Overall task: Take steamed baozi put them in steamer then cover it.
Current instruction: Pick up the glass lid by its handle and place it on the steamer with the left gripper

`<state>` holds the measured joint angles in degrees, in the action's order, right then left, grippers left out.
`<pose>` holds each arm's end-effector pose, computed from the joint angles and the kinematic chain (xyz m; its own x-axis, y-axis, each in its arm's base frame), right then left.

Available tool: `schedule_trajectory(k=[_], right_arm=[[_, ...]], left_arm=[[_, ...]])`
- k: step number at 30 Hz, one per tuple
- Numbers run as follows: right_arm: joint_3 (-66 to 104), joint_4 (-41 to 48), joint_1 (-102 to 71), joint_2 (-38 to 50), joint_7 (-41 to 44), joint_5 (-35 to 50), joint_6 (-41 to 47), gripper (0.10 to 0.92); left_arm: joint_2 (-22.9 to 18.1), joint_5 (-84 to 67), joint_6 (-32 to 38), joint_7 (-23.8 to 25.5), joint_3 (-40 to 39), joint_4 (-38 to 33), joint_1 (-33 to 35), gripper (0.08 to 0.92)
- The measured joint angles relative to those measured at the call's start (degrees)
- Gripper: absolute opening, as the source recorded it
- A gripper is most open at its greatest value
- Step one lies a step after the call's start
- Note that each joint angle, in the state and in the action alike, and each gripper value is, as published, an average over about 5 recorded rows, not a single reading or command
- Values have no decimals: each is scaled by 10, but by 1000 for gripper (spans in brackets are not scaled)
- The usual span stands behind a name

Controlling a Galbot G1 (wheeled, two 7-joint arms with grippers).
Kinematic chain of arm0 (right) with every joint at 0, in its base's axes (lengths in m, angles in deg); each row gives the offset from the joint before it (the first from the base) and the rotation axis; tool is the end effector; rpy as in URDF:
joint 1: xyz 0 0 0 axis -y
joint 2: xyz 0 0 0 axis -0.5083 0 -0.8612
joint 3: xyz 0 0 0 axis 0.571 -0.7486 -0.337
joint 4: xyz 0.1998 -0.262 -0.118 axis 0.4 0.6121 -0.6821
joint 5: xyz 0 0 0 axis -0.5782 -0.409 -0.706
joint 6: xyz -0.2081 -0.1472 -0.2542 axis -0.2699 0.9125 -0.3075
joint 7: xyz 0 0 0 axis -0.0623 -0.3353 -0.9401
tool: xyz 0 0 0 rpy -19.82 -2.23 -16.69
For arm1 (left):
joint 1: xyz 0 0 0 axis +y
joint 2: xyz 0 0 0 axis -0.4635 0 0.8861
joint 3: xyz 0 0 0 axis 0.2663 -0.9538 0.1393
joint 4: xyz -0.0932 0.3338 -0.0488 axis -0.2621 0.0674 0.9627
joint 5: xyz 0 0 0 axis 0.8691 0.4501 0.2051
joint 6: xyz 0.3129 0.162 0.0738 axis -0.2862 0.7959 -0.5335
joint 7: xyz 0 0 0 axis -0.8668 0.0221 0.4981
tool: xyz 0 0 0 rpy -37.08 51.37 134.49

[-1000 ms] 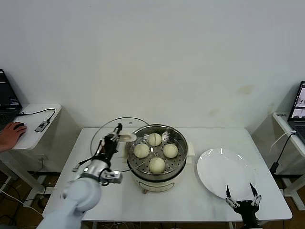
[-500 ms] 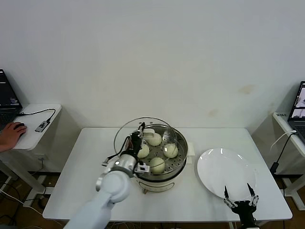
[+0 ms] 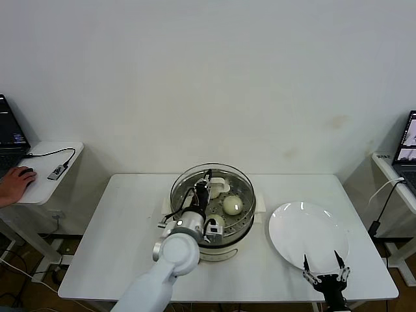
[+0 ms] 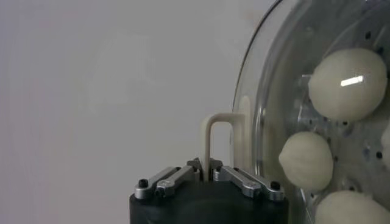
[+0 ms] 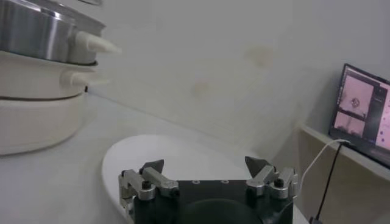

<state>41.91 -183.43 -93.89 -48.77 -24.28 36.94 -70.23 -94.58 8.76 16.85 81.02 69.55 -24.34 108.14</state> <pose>0.1267 -0.1132 -0.3932 -0.9844 0.1207 0.1278 0.0681 0.9320 -0.3560 0.3354 -0.1291 -0.2437 -0.9702 0.2381 0.0444 0.0573 0.0477 0.9972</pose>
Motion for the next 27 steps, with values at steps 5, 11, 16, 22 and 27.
schedule_trajectory(k=[5,11,16,22,27], right_arm=[[-2,3,1,0,0,-1,-2,823],[-6,5,1,0,0,-4,-3,823],[-6,6,1,0,0,-5,-4,823],[-7,7,-1,0,0,-6,-6,823],[-7,8,-1,0,0,-6,-7,823]], left_arm=[[-6,10,1,0,1,2,7,146],[-13,18,2,0,2,5,17,146],[-18,22,5,-3,5,12,22,146],[-23,26,7,-6,7,20,23,146],[-26,28,8,-8,7,23,24,146]])
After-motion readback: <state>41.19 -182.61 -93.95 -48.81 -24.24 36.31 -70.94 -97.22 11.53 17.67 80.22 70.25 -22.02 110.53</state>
